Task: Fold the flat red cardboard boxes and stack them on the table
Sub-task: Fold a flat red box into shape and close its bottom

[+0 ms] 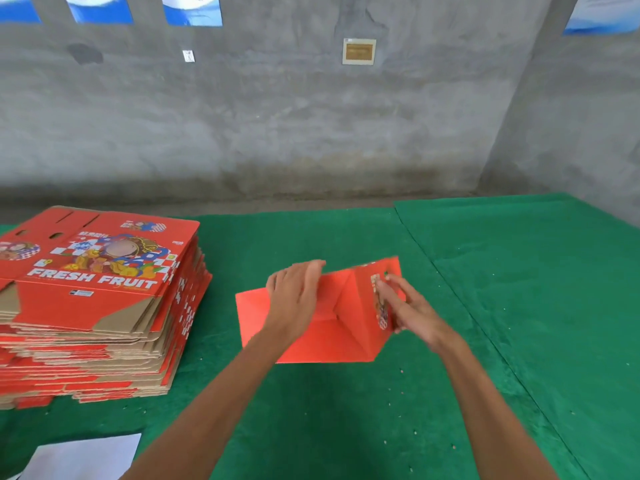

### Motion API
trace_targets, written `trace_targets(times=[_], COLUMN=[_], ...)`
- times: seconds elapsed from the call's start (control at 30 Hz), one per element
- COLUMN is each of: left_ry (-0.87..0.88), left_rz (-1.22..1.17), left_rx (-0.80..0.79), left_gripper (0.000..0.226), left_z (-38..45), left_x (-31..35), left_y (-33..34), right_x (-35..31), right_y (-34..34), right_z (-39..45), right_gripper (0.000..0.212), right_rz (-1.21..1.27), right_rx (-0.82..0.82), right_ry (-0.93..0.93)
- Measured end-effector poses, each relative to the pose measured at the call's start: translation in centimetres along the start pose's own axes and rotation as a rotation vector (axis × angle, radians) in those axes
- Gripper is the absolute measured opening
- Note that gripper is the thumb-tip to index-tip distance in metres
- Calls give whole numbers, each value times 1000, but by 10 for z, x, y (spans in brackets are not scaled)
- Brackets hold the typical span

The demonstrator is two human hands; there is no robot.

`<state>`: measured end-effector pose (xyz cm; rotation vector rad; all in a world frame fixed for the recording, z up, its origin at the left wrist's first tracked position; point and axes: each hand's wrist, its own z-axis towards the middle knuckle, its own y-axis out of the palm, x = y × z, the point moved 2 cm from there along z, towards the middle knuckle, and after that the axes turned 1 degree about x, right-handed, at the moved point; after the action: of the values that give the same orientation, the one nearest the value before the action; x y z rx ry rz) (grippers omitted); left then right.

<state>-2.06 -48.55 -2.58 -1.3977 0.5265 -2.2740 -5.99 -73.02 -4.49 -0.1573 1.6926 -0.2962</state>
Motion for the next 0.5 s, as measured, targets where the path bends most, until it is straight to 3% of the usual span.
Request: trace_targets(times=[0.07,0.1,0.23,0.4,0.5], left_ry=[-339,-460,-663,-445,-218], left_rz=[-517,-645,-856,-555,-92], left_rx=[-10,-33,-106,108,-130], left_gripper=[62,61,48,29,27], left_z=[8,10,-1,8,31], left_x=[1,0,-21,-44,-42], left_y=[-5,-6,2,10,12], right_x=[-15,-14,39,136,153], right_y=[7,16,77,127,136], right_z=[2,1,-24,-64,-74], right_gripper=[59,57,58,78,83], right_rz=[-232,-400,-983,-1045,-1012], right_rx=[68,80,125,-38,-51], right_ry=[-212,-335,-670,-450,-298])
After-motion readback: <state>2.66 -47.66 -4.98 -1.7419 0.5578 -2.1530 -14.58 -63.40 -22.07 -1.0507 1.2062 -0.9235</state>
